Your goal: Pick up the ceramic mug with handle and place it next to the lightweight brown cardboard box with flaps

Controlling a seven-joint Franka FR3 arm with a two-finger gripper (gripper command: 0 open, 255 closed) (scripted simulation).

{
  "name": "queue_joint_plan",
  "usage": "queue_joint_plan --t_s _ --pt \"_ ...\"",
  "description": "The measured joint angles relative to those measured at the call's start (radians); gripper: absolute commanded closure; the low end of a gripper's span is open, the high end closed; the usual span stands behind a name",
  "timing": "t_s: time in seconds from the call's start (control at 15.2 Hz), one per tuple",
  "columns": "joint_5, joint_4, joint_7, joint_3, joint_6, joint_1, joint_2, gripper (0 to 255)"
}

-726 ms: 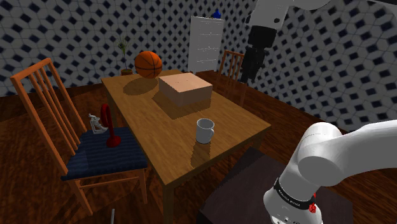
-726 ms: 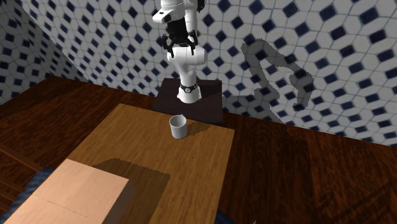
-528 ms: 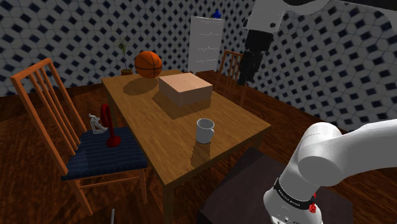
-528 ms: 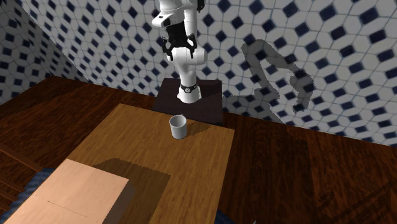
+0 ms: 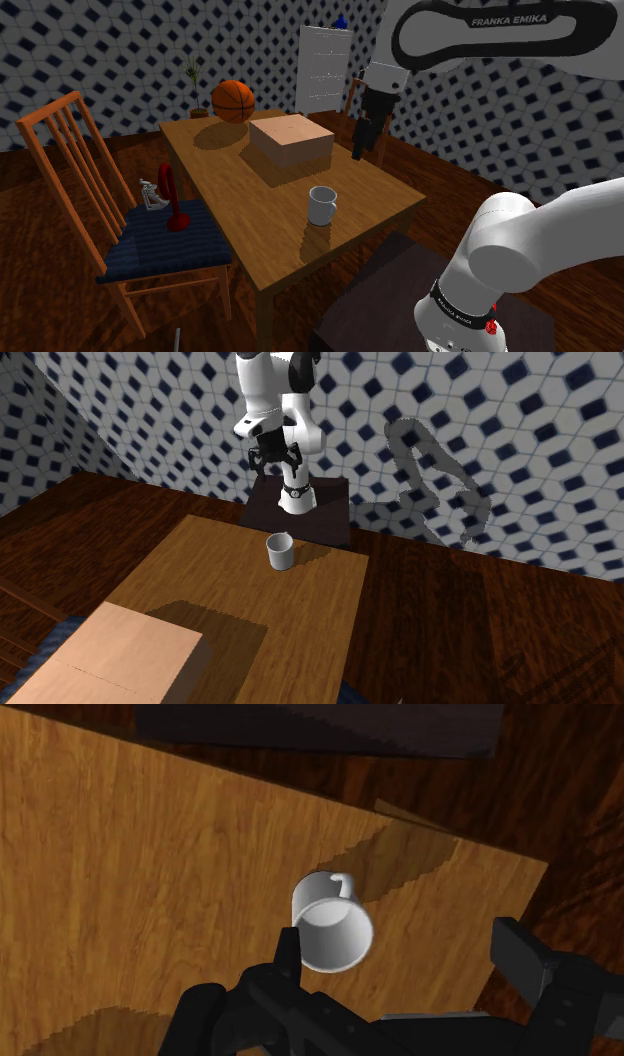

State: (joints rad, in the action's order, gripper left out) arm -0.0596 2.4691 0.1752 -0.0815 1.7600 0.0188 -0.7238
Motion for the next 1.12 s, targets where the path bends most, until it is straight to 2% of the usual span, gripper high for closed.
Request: queue_joint_plan --t_s 0.46,0.86,1.12 --pt "0.016 0.093 0.077 -0.035 0.278 0.004 0.168 0" --pt "0.005 0.106 0.153 -0.07 0.518 0.015 0.378 0" --pt "-0.012 0.096 0.185 -0.081 0.615 0.024 0.479 0"
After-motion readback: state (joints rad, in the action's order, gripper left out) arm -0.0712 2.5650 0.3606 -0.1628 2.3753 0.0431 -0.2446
